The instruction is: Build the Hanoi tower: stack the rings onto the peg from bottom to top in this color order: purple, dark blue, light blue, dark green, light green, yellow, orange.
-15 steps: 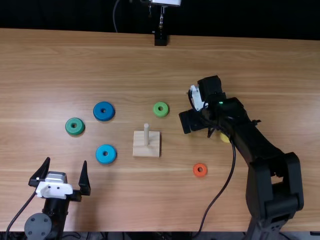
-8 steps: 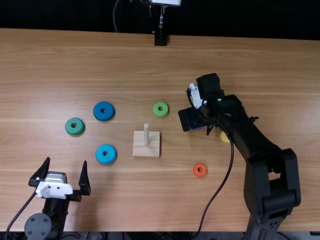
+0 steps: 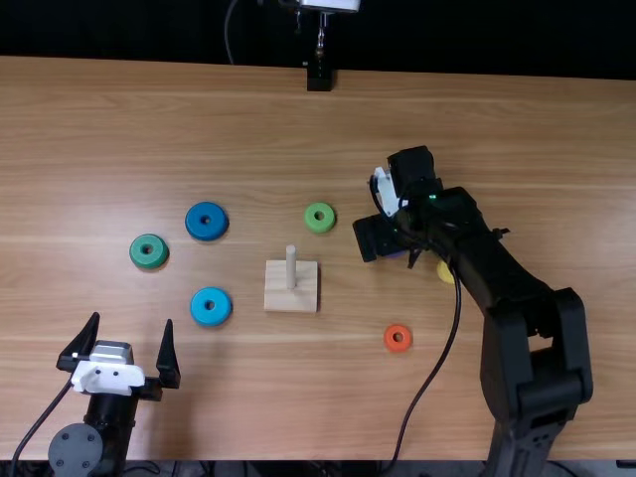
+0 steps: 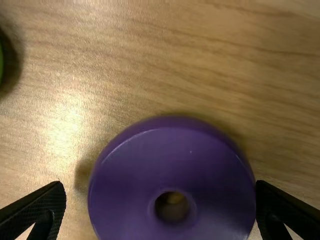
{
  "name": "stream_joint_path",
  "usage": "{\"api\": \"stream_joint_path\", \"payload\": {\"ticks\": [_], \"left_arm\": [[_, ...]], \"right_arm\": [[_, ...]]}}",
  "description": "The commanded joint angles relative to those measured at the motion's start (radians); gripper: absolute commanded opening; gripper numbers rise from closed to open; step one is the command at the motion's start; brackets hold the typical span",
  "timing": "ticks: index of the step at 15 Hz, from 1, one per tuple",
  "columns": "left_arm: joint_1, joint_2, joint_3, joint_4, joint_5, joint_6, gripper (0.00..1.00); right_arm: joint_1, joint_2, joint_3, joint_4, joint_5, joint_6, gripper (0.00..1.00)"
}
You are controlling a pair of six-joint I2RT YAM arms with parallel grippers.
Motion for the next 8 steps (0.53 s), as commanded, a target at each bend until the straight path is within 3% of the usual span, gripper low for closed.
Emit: {"api": "stream_joint_path", "payload": {"ticks": [1, 3, 4, 5, 6, 7, 8], "left_arm": [[0.006, -0.012, -0.025, 0.005, -0.004, 0.011, 1.00], [0.007, -0.012, -0.025, 0.005, -0.004, 0.011, 1.00], [0.007, -0.012, -0.025, 0.005, -0.004, 0.011, 1.00], [0.007, -0.012, -0.025, 0.005, -0.004, 0.011, 1.00], [0.007, -0.012, -0.025, 0.005, -0.004, 0.011, 1.00], [0.007, -0.012, -0.025, 0.005, -0.004, 0.011, 1.00], [0.007, -0.012, -0.025, 0.005, -0.004, 0.011, 1.00]], "right_arm": [[-0.003, 0.027, 0.038, 0.000, -0.001, -0.001, 1.00], [-0.003, 0.027, 0.038, 0.002, -0.001, 0.001, 1.00], [-0.003, 0.027, 0.036, 0.002, -0.001, 0.001, 0.87], [-0.003, 0.028, 0.036, 0.008, -0.001, 0.001, 0.58], [-0.003, 0.028, 0.036, 0.004, -0.001, -0.001, 0.40], [-0.003, 0.028, 0.035, 0.000, -0.001, -0.001, 0.27], [-0.003, 0.028, 0.032, 0.002, -0.001, -0.001, 0.06]]}}
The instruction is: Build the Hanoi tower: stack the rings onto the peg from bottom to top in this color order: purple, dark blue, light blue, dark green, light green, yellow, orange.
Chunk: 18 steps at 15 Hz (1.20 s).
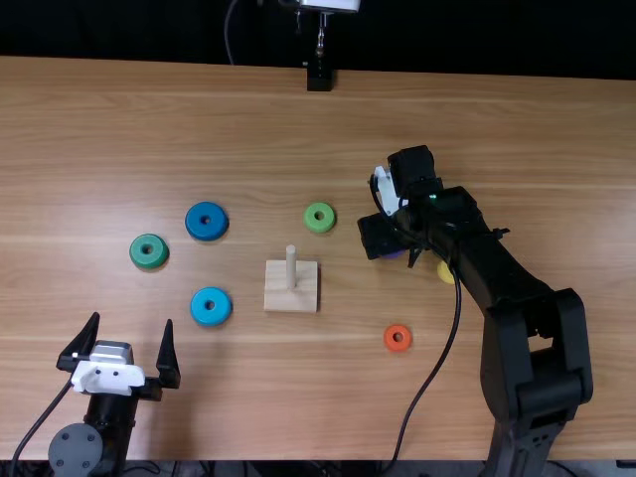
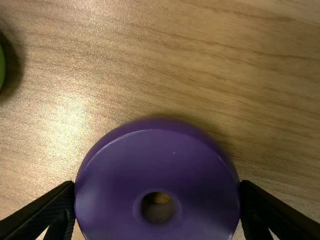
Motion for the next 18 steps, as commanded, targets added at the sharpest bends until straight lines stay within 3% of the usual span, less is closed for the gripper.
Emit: {"api": "stream_joint_path", "payload": {"ticks": [1, 9, 14, 18], "left_arm": [[0.007, -0.012, -0.025, 0.005, -0.004, 0.012, 1.00], [0.007, -0.012, -0.025, 0.005, -0.004, 0.012, 1.00], [0.007, -0.012, -0.025, 0.005, -0.004, 0.012, 1.00], [0.007, -0.012, -0.025, 0.005, -0.004, 0.010, 1.00]], "right_arm": [[-0.003, 0.027, 0.023, 0.006, -0.001, -0.001, 0.00], [0.011, -0.013, 0.035, -0.027, -0.001, -0.014, 0.00], [0.084, -0.211, 0.058, -0.193, -0.001, -0.025, 0.00], [0.158, -0.300, 0.162, -0.333, -0.005, -0.058, 0.00]]}}
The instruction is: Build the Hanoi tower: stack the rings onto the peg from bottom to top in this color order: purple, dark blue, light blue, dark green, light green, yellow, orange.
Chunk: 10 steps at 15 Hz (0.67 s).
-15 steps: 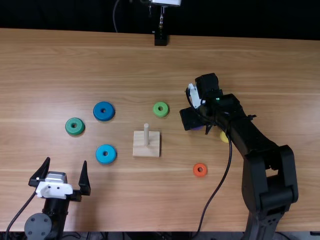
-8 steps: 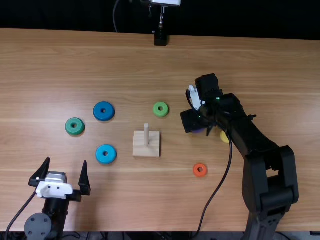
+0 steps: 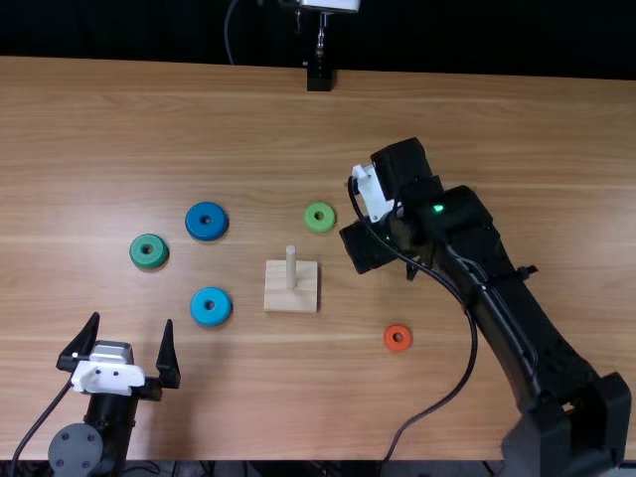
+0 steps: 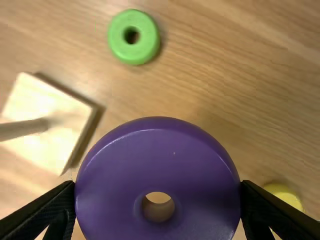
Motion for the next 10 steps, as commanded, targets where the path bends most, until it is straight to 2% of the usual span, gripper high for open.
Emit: {"api": "stream_joint_path", "payload": {"ticks": [1, 6, 10], "left_arm": [[0.007, -0.012, -0.025, 0.005, -0.004, 0.011, 1.00], [0.007, -0.012, -0.025, 0.005, -0.004, 0.011, 1.00], [0.007, -0.012, -0.025, 0.005, -0.004, 0.009, 1.00]], "right_arm": [[0.037, -0.030, 0.084, -0.031, -0.005, -0.016, 0.00], [0.146, -0.025, 0.297, -0.158, -0.005, -0.006, 0.00], [0.210, -0.024, 0.324, -0.173, -0.005, -0.001, 0.00]]}}
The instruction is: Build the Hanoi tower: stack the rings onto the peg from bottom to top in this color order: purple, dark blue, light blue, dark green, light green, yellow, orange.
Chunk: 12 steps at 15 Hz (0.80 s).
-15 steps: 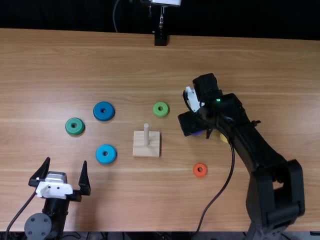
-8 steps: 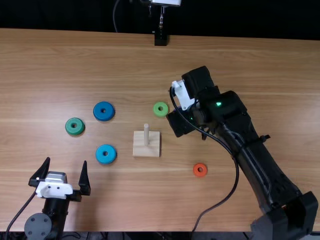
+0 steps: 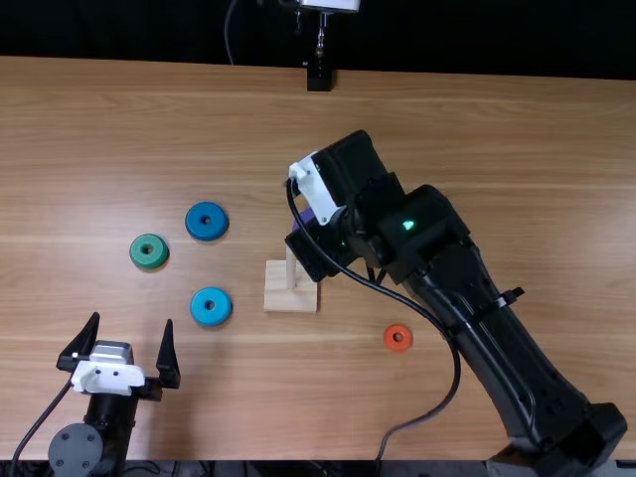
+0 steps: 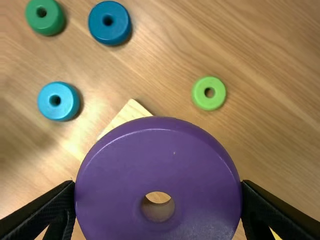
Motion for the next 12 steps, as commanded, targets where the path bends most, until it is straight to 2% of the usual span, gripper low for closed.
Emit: {"api": "stream_joint_path", "payload": {"ticks": [1, 4, 9, 12], "left_arm": [[0.006, -0.012, -0.025, 0.005, -0.004, 0.011, 1.00], [0.006, -0.012, -0.025, 0.005, -0.004, 0.011, 1.00], [0.006, -0.012, -0.025, 0.005, -0.004, 0.011, 1.00], [0.006, -0.012, -0.025, 0.005, -0.004, 0.011, 1.00]], "right_arm": [[0.028, -0.024, 0.031, 0.000, -0.005, 0.002, 0.00], [0.054, -0.022, 0.074, 0.000, -0.005, 0.004, 0.00], [0.098, -0.020, 0.086, 0.000, -0.005, 0.048, 0.00], [0.097, -0.017, 0.083, 0.002, -0.005, 0.050, 0.00]]}}
